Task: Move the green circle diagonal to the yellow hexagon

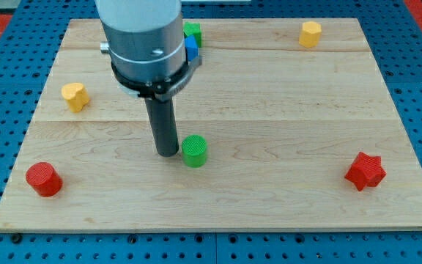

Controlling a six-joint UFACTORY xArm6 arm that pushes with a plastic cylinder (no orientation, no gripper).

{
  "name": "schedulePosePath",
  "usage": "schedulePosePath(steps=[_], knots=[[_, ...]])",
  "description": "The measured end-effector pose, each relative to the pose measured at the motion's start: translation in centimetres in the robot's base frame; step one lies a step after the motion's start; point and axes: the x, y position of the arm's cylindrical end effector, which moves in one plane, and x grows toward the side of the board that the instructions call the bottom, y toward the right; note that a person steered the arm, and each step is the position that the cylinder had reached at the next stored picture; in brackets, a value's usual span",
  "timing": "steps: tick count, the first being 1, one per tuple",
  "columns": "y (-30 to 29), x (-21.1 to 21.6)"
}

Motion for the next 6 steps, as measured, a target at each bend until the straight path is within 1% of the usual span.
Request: schedulePosePath(steps=[1, 2, 3, 4, 5, 6], knots=[[0.8, 1.1], [2.3, 4.0], [5.3, 0.4], [4.6, -0.5], [4.2, -0.4], [6.4, 1.6]])
